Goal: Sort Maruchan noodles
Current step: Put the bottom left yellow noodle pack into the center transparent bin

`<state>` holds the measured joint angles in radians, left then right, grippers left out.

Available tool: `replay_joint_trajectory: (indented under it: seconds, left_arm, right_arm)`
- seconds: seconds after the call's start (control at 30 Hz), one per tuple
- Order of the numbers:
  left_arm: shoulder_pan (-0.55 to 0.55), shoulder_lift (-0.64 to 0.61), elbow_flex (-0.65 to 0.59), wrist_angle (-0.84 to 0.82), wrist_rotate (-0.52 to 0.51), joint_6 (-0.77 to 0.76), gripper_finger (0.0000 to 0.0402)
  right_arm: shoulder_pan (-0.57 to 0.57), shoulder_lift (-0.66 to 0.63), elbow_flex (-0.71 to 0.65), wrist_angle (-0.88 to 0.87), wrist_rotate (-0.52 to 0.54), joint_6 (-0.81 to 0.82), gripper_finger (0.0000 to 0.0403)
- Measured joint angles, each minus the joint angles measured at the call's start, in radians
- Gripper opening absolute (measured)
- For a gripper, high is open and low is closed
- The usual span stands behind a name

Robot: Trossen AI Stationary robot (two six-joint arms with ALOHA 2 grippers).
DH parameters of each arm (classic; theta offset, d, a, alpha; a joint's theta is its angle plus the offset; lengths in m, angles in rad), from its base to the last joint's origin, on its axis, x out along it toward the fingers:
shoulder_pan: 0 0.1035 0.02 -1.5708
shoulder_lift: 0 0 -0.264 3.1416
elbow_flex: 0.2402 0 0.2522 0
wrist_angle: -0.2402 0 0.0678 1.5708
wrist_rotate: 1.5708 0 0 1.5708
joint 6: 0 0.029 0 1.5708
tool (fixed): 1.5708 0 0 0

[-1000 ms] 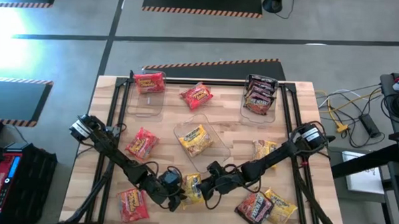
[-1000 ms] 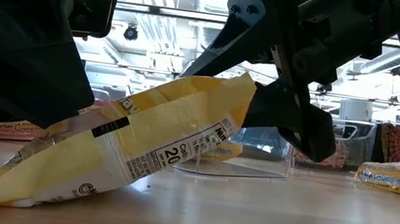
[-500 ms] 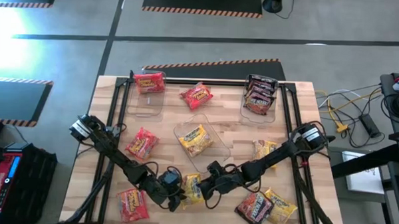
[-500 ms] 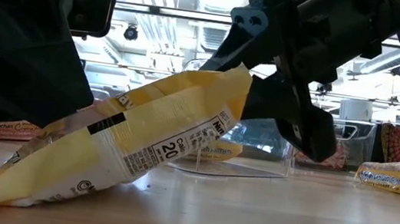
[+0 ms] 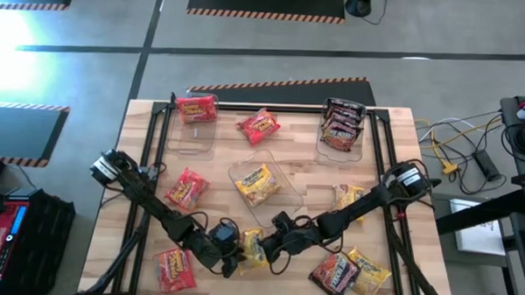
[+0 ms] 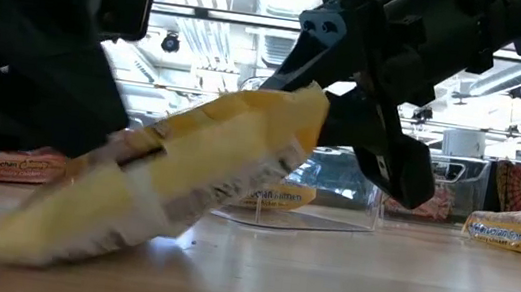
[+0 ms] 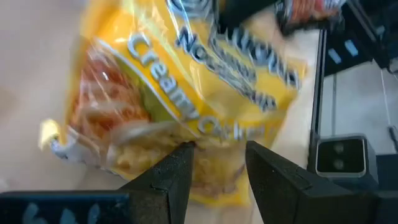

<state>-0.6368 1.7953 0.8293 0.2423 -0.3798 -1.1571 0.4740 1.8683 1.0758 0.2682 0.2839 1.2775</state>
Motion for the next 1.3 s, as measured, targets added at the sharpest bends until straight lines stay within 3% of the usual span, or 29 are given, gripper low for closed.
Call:
replay_joint_trajectory:
  seconds: [0.4, 0.87, 1.0, 1.3]
  left_arm:
    - [-0.009, 0.011, 0.003, -0.027, -0.039, -0.051, 0.0135]
    - [-0.012, 0.06, 0.003, -0.02, -0.019, -0.111, 0.0135]
    - [-0.012, 0.067, 0.003, -0.01, -0.02, -0.113, 0.0134]
    - [-0.015, 0.123, 0.004, 0.095, 0.0, -0.173, 0.0097]
  right_arm:
    - [0.004, 0.001, 0.001, 0.003, -0.055, -0.019, 0.007]
    - [0.001, 0.001, 0.0, -0.013, -0.049, -0.021, 0.0153]
    - [-0.002, 0.001, 0.0, -0.051, 0.001, 0.026, 0.0175]
    - [-0.003, -0.002, 0.0, -0.071, 0.002, 0.052, 0.0187]
